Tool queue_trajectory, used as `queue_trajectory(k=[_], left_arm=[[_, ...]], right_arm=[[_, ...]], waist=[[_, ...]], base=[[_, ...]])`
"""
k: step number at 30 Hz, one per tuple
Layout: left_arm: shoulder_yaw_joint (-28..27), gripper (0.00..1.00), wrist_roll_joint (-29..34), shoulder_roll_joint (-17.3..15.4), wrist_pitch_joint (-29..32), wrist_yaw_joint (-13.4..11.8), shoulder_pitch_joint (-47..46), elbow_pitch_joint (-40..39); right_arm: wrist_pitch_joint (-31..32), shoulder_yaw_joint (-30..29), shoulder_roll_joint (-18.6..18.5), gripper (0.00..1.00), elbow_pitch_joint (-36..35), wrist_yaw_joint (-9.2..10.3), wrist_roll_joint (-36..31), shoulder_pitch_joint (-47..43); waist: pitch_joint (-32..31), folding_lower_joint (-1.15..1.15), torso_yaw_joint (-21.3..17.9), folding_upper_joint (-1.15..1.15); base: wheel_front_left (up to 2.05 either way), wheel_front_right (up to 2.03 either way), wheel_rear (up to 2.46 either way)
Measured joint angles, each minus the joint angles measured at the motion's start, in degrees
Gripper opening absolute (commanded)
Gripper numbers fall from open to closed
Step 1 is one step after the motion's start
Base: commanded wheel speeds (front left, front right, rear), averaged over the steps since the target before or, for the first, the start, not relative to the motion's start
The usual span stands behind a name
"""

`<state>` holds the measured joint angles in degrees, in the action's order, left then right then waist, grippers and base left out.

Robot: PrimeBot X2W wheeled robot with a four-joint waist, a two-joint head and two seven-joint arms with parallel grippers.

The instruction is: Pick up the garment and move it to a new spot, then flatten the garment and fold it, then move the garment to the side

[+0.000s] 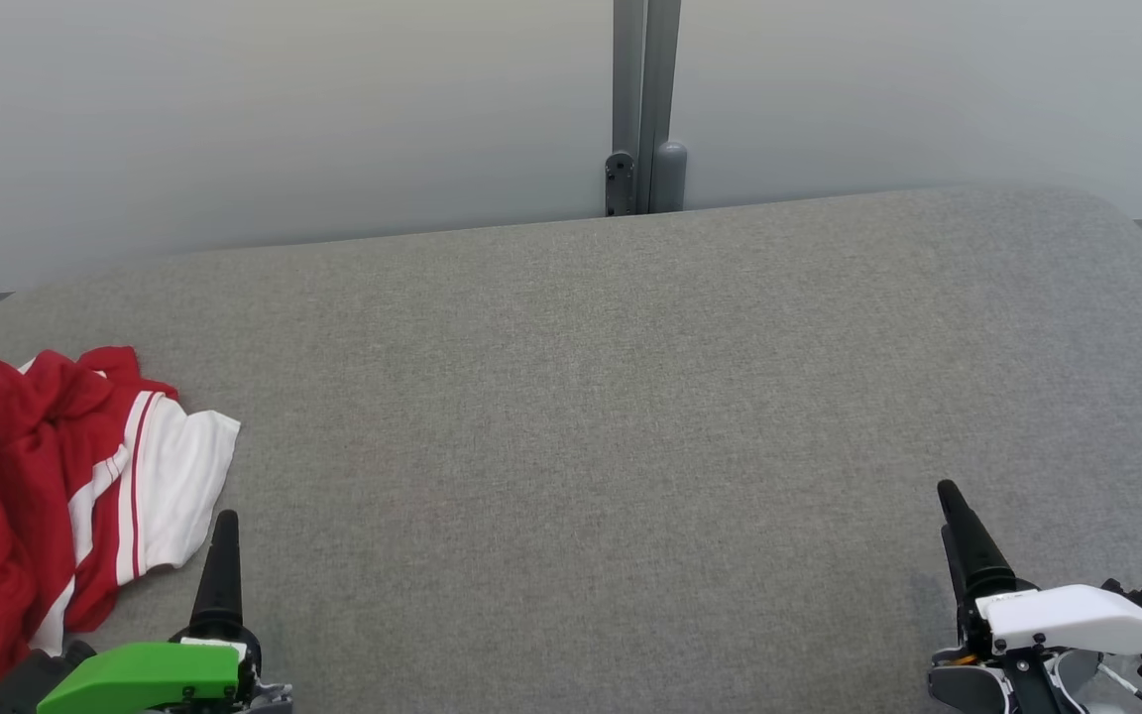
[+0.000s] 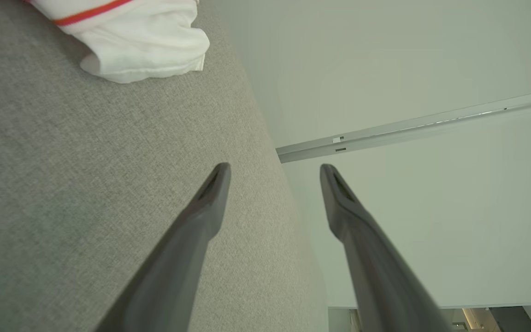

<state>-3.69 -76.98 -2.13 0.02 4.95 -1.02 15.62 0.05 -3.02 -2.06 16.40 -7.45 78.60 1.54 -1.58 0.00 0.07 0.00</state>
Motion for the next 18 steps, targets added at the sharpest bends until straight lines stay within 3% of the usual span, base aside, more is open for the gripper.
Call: queue_trajectory(k=[18], left_arm=[[2.3,1.00,21.0,-0.1,-3.7,-1.3,2.0,-0.2]], right_arm=[[-3.4,0.2,-0.1,1.00,0.8,0.00,-22.5,-1.0]], waist=[[-1.4,0.00,0.3,0.00]], base=[[0.00,0.00,0.00]])
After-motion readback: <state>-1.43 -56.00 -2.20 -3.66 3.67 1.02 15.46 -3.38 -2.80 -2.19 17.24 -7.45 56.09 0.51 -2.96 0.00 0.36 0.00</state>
